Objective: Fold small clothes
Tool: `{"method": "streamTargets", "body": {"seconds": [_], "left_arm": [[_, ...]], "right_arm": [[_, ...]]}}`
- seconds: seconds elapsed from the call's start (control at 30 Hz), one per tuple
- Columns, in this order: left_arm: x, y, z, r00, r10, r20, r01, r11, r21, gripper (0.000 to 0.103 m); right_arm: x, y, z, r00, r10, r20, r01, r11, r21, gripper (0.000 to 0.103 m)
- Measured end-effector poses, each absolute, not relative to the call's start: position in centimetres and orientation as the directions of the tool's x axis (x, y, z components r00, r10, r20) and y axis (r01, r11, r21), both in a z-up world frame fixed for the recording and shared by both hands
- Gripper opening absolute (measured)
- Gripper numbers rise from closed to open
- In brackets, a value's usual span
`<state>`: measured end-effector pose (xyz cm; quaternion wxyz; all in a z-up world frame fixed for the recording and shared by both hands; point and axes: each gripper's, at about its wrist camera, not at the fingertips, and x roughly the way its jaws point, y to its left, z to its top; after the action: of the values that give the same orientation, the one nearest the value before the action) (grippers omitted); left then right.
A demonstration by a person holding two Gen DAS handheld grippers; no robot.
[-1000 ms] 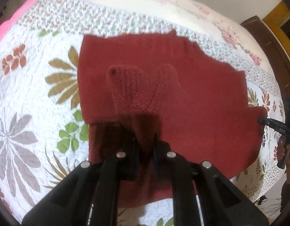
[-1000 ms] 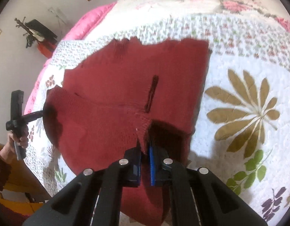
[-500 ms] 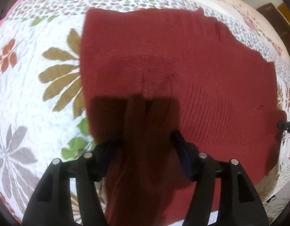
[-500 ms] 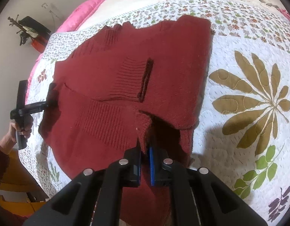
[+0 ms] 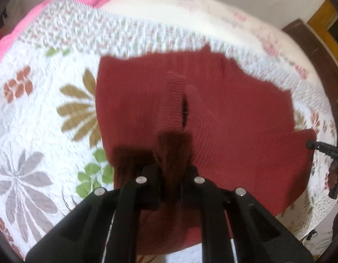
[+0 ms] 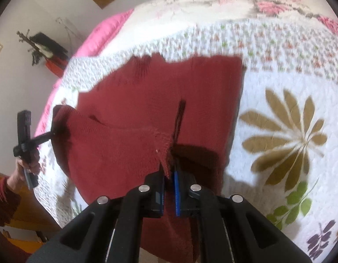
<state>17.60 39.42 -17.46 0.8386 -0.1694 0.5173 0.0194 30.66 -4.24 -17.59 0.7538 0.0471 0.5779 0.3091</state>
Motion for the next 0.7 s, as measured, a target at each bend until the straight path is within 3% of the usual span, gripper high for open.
{"method": "streamTargets", "body": {"seconds": [0.37, 0.53, 0.7], "left_arm": [[23.8, 40.9, -13.3, 0.588, -0.107, -0.802, -0.208, 0.938, -0.277, 0.01], [28.7, 42.1, -15.0, 0.576, -0.069, -0.815, -0.239, 0.939, -0.248, 0.01], [31.9, 42.0, -20.3, 0.455, -0.054, -0.889, -0.257, 0.948, -0.189, 0.011]], "right_arm": [[37.3, -2.2, -11.2, 0.274, 0.509, -0.816, -0.458, 0.815, 0.355, 0.007], [42.5, -0.5, -13.0, 0.285, 0.463, -0.839, -0.401, 0.853, 0.335, 0.007], [45.1, 0.2, -18.0, 0.244, 0.365, -0.898, -0.325, 0.904, 0.279, 0.007]]}}
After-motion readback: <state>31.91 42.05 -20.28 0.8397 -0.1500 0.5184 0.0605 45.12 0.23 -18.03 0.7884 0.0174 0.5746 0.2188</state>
